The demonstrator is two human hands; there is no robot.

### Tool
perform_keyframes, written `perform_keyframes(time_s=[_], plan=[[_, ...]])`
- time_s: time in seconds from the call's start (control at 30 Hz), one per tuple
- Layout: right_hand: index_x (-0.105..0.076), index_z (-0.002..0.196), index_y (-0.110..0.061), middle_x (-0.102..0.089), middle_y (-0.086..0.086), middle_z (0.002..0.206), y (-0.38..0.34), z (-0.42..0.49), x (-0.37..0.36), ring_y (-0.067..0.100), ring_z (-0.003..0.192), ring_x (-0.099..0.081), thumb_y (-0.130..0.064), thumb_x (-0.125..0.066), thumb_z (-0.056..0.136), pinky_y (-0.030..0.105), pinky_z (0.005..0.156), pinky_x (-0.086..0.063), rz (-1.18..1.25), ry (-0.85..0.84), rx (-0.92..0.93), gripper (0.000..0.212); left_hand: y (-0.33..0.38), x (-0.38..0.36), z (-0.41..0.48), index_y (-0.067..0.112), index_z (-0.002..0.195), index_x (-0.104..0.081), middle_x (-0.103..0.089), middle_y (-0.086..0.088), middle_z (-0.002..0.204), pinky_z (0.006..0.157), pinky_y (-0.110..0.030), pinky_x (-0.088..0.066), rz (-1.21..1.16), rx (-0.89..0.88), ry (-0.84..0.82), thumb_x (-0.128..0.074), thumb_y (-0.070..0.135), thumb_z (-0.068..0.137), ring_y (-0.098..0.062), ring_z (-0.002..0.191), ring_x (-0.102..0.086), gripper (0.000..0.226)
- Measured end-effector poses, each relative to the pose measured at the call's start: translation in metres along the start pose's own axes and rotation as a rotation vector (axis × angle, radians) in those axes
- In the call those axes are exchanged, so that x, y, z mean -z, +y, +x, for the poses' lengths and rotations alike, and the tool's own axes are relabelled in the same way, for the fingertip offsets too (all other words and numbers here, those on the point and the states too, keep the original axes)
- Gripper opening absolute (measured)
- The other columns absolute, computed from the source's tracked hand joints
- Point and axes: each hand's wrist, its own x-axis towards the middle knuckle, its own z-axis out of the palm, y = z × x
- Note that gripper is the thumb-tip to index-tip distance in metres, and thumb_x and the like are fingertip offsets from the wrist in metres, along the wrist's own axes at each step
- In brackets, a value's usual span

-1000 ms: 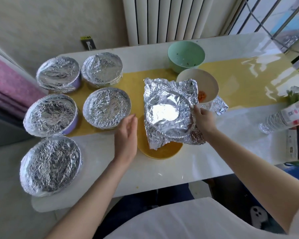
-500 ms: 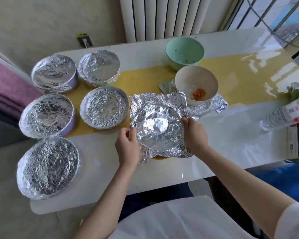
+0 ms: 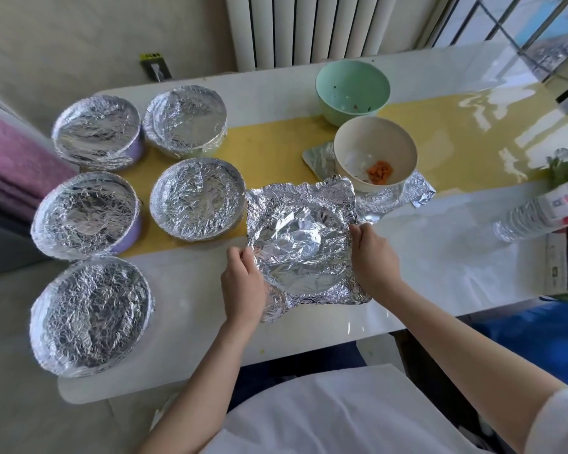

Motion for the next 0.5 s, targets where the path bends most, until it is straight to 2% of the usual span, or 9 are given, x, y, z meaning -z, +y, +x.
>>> perform_keyframes(time_s=[0.1, 0.2, 0.33, 0.43, 0.5], plan=[[-0.049, 0.095, -0.006, -0.062, 0.022, 0.086, 0.002, 0.001, 0.000, 0.040, 0.081, -0.058, -0.038, -0.024, 0.102, 0.035, 0.058, -0.032, -0.056, 0.005, 0.009, 0.041, -0.001, 0.001, 0.002, 0.004, 0.083, -0.042, -0.044, -0.005, 0.059, 0.055, -0.037, -0.016, 0.041, -0.011, 0.010, -0.033, 0.022, 0.101, -0.029, 0.058, -0.041, 0.027], [-0.045, 0.088, -0.009, -0.062, 0.020, 0.084, 0.002, 0.001, 0.000, 0.039, 0.079, -0.059, -0.040, -0.024, 0.102, 0.034, 0.057, -0.031, -0.079, -0.001, 0.020, 0.039, 0.000, 0.003, 0.002, 0.006, 0.085, -0.039, -0.042, -0.002, 0.061, 0.055, -0.036, -0.012, 0.102, -0.006, -0.010, -0.032, 0.021, 0.101, -0.026, 0.059, -0.037, 0.024], [-0.047, 0.090, -0.009, -0.062, 0.020, 0.085, 0.002, 0.001, -0.001, 0.039, 0.080, -0.059, -0.041, -0.023, 0.102, 0.034, 0.057, -0.030, -0.094, 0.000, 0.012, 0.042, 0.002, 0.003, 0.006, 0.007, 0.086, -0.038, -0.044, -0.004, 0.068, 0.057, -0.035, -0.016, 0.132, 0.031, -0.062, -0.029, 0.022, 0.102, -0.027, 0.064, -0.038, 0.024], [-0.050, 0.093, -0.006, -0.062, 0.022, 0.086, 0.008, 0.005, -0.006, 0.040, 0.083, -0.058, -0.043, -0.022, 0.101, 0.035, 0.059, -0.031, -0.008, -0.036, -0.027, 0.047, -0.001, 0.002, 0.007, 0.006, 0.082, -0.036, -0.042, -0.005, 0.062, 0.056, -0.036, -0.011, 0.049, 0.040, -0.086, -0.030, 0.022, 0.102, -0.026, 0.059, -0.039, 0.026], [-0.047, 0.082, -0.009, -0.058, 0.020, 0.080, 0.011, 0.009, -0.011, 0.040, 0.082, -0.057, -0.044, -0.024, 0.100, 0.036, 0.060, -0.032, 0.091, -0.068, -0.040, 0.046, -0.004, 0.000, 0.006, 0.006, 0.081, -0.037, -0.041, -0.005, 0.061, 0.055, -0.037, -0.013, 0.008, 0.025, -0.084, -0.031, 0.022, 0.102, -0.026, 0.058, -0.039, 0.027]])
